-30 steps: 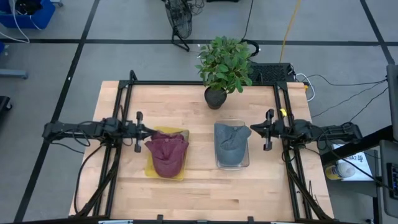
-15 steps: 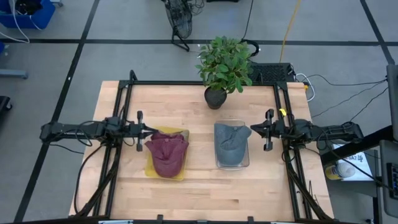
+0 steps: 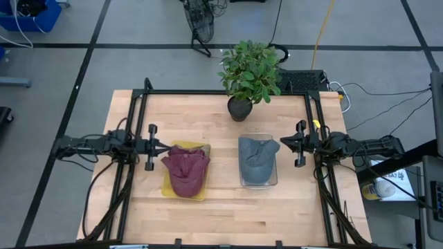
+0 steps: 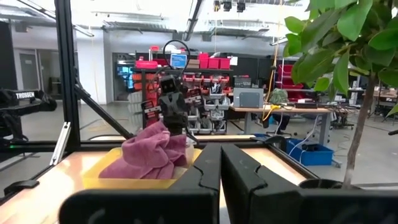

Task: Pick & Place hat
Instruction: Return to Home Position

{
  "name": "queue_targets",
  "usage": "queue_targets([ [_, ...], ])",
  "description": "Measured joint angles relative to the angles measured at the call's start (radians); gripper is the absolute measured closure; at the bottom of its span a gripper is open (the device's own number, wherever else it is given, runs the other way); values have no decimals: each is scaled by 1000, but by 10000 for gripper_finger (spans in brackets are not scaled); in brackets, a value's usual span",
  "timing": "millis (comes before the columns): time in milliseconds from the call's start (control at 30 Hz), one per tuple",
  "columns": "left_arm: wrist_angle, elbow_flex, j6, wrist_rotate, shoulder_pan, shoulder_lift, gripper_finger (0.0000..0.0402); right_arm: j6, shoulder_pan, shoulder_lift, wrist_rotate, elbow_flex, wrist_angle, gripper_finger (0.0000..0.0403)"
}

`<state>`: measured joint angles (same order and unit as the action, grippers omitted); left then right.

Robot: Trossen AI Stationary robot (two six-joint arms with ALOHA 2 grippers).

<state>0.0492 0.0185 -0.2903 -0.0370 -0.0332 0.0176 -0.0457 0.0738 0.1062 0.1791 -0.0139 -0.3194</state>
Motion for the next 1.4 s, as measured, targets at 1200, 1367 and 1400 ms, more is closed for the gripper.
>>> queue_targets([
  [1200, -24, 2, 43, -4, -35, -13, 398, -72, 0, 0, -84, 0, -46, 403],
  [1367, -34, 2, 53, 41, -35, -13, 397, -56, 0, 6, -72, 0, -46, 403],
  [1400, -37, 2, 52, 41, -35, -13, 397, -51, 0, 10, -71, 0, -46, 403],
])
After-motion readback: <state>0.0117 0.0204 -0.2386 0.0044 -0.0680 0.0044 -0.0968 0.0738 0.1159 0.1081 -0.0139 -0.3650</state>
